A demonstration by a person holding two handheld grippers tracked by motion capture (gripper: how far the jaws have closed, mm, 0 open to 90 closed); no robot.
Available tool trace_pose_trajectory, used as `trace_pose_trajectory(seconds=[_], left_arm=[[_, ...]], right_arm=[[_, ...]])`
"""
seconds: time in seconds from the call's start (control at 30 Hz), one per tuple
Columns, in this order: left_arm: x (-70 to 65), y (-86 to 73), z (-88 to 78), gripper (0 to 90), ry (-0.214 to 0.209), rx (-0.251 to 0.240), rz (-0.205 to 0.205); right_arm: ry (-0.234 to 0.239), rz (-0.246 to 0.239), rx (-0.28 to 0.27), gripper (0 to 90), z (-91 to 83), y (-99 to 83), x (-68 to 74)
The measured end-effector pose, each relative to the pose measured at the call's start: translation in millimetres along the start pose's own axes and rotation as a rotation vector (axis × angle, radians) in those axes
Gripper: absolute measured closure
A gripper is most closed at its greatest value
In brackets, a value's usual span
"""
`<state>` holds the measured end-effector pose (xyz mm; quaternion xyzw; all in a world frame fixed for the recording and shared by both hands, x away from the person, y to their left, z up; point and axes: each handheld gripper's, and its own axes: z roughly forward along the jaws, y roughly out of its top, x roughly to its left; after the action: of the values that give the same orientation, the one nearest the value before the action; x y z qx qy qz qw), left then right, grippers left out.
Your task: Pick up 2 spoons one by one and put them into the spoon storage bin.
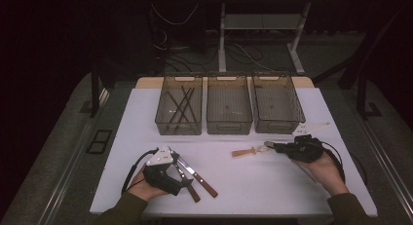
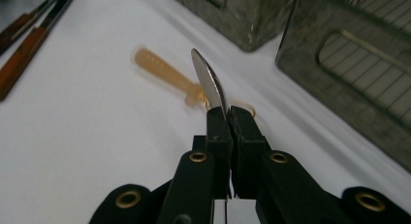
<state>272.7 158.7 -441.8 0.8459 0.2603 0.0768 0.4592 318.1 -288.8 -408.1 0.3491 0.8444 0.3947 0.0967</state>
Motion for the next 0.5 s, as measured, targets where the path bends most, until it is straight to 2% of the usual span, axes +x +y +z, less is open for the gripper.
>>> trace_pose_trajectory(seconds=[0.37, 0.5], left_arm=[[-2.4, 0.2, 2.2, 0.0, -0.007, 0.001, 0.007], [-2.8, 0.4, 2.3, 0.0, -0.006, 0.0, 0.008]], right_arm=[[-0.018, 0.023, -0.094, 87.6, 8.0, 39.2, 1.5], [-0.026, 0.021, -0.104, 87.6, 14.3, 52.4, 1.0]])
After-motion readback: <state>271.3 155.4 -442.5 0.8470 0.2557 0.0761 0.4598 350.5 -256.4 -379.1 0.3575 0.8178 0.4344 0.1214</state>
